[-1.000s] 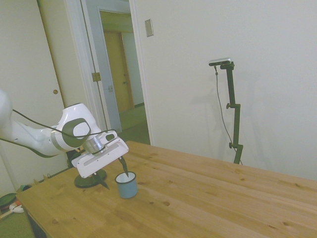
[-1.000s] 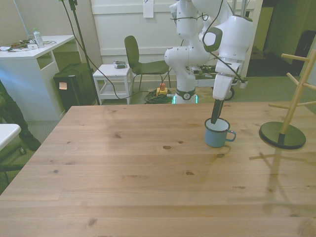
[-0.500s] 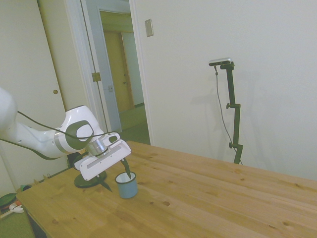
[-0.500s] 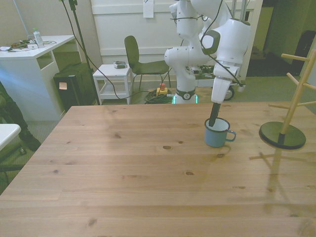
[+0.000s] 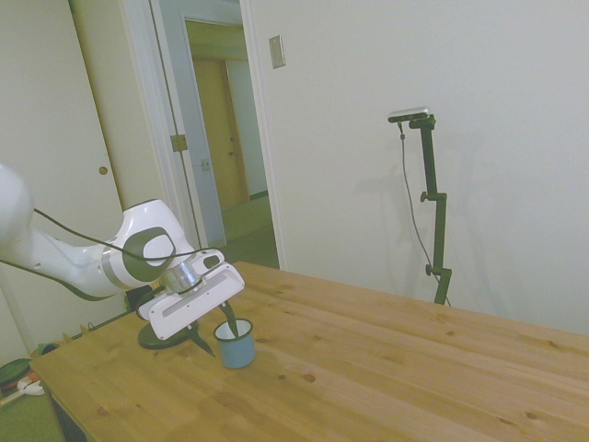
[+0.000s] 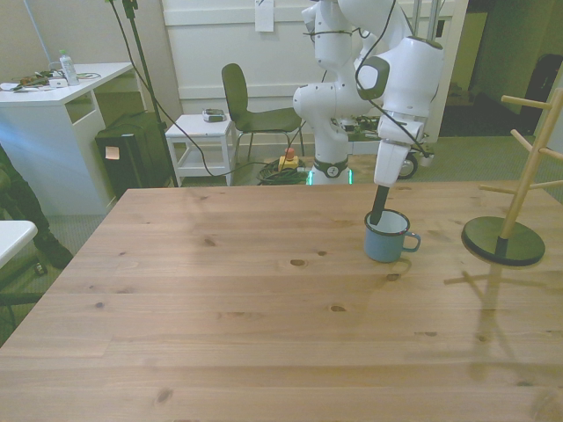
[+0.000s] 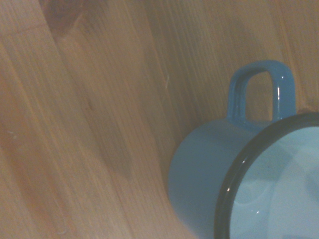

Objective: Hang the mug

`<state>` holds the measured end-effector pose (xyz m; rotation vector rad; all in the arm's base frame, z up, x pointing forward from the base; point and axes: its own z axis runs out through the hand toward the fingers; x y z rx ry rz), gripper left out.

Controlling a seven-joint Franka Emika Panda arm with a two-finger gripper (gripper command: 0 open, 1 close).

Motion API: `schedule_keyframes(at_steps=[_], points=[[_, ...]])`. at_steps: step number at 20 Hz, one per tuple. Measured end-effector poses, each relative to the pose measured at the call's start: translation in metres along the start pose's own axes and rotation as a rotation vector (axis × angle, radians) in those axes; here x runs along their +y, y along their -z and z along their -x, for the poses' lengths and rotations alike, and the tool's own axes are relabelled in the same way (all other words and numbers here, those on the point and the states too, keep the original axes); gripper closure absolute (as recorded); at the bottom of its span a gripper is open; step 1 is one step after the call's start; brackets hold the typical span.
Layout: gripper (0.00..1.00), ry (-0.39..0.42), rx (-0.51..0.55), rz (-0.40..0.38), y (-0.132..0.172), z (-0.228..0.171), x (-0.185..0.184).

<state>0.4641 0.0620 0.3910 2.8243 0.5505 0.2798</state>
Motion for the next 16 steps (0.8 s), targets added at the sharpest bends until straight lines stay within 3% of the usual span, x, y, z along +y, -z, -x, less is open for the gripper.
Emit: schedule_keyframes(at_steps=[16], points=[[1.00, 0.024, -0.003, 0.022, -0.0073, 0.0105, 0.0009]])
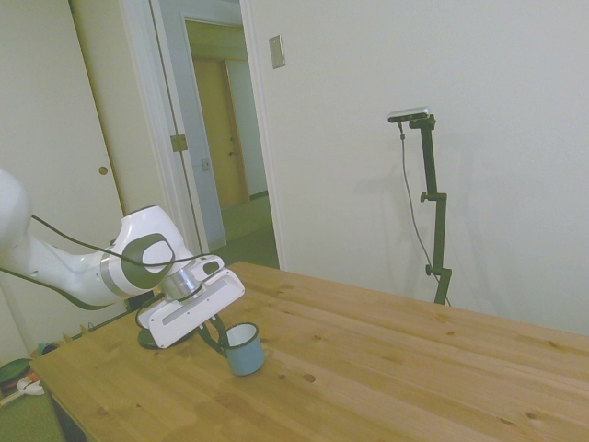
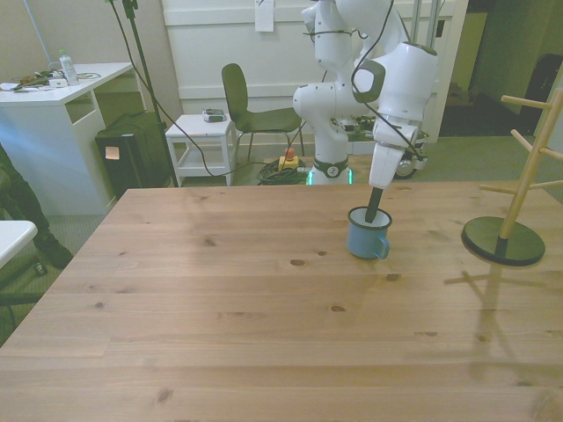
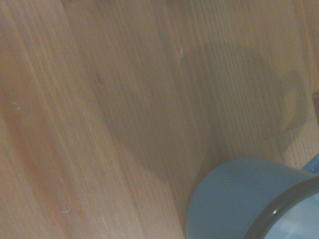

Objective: Hang the mug

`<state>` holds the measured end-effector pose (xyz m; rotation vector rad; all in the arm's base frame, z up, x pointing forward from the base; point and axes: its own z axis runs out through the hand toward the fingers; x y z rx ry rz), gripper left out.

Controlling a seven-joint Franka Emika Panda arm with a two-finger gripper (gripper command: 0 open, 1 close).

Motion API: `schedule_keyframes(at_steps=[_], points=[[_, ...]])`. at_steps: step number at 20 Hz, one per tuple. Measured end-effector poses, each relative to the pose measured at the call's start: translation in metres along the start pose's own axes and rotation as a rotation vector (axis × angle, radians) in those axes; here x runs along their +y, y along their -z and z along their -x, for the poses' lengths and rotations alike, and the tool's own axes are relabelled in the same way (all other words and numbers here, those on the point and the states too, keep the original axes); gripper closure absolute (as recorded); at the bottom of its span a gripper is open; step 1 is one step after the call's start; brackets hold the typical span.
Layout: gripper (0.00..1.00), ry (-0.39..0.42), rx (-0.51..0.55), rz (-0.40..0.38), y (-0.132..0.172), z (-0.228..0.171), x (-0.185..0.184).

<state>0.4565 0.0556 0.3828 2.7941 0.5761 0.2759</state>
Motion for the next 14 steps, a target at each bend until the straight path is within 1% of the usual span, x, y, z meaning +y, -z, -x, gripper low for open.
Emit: schedule_keyframes(at_steps=[4, 6, 11, 14], points=[[1.00, -0.001, 0.001, 0.001, 0.000, 0.000, 0.000], [1.00, -0.004, 0.012, 0.006, 0.005, 0.001, 0.001], [1.00, -0.030, 0.068, 0.019, 0.035, 0.008, 0.003], [1.00, -0.063, 0.106, 0.007, 0.056, 0.017, -0.001]])
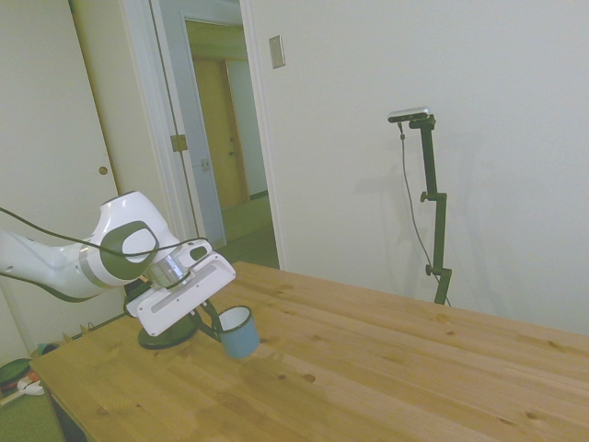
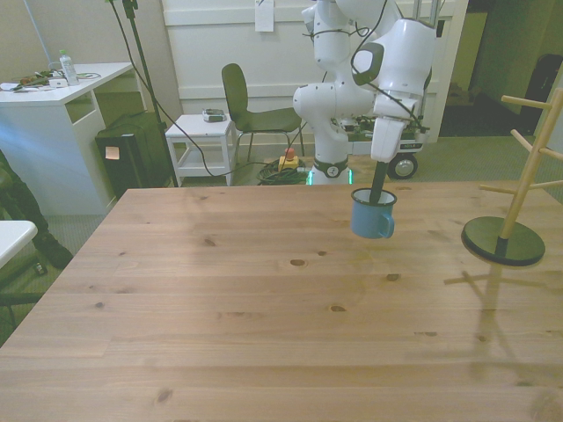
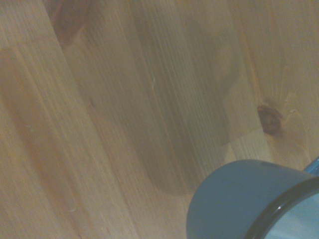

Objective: Hang the mug

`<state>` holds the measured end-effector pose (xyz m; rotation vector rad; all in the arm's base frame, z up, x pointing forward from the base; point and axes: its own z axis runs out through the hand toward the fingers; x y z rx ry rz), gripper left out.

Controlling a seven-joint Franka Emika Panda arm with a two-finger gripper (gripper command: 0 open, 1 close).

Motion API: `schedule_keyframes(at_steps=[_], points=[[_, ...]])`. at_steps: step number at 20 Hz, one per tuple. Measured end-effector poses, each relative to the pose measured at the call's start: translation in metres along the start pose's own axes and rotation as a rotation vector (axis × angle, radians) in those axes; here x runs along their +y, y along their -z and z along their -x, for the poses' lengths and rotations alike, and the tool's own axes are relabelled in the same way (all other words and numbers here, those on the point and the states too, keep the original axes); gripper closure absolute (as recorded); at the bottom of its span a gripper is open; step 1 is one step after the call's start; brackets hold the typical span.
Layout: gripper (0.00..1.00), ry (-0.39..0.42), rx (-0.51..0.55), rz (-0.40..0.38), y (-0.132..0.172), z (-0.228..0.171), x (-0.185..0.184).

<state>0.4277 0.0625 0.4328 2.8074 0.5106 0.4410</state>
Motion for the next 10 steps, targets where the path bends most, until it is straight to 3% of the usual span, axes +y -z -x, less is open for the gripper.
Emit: schedule_keyframes(at_steps=[10], points=[[1.00, -0.028, 0.096, -0.026, 0.061, 0.026, -0.026]])
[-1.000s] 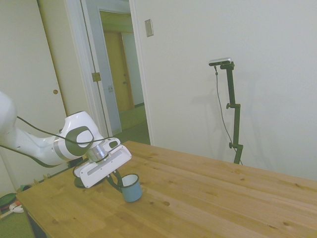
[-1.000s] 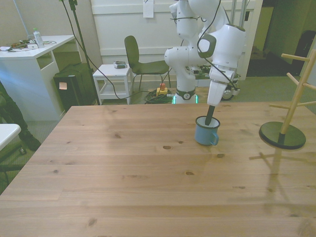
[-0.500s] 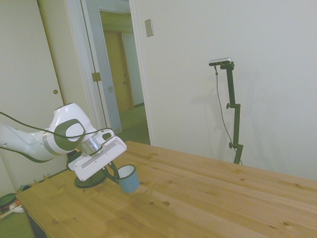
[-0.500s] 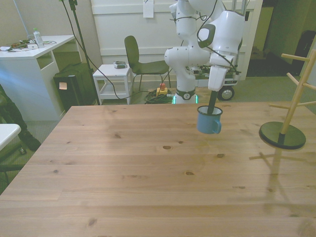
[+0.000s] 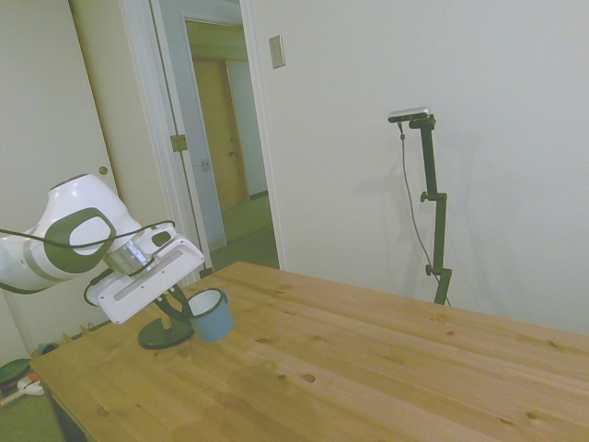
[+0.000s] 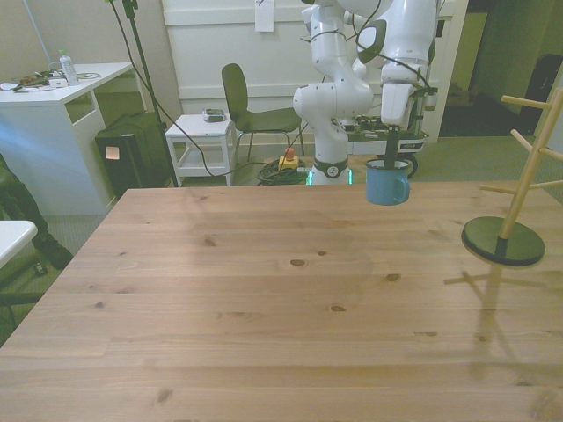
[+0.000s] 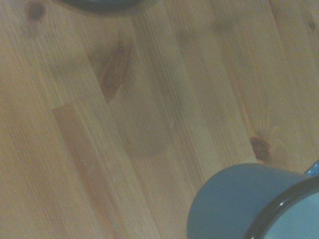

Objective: Hang the mug

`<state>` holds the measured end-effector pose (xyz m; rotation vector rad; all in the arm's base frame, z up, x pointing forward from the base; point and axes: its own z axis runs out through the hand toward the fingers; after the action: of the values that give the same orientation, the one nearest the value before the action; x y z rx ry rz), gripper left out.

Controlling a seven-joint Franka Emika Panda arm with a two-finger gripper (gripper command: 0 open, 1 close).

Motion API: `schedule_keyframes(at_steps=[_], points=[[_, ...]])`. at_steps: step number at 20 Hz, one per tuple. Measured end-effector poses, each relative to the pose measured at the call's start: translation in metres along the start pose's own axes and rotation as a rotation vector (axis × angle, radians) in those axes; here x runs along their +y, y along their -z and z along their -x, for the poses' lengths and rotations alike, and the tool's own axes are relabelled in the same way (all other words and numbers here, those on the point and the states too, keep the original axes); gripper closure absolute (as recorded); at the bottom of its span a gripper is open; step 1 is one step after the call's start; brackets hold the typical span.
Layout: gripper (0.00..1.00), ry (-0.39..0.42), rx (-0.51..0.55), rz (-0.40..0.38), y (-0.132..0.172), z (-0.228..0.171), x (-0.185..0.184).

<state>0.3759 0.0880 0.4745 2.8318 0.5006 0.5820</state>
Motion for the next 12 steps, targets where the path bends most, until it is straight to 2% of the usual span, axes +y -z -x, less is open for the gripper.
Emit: schedule_keyframes(at_steps=[4, 12], points=[[1.00, 0.003, 0.027, 0.000, 0.020, 0.008, -0.006], [1.00, -0.010, 0.066, -0.034, 0.040, 0.016, -0.024]])
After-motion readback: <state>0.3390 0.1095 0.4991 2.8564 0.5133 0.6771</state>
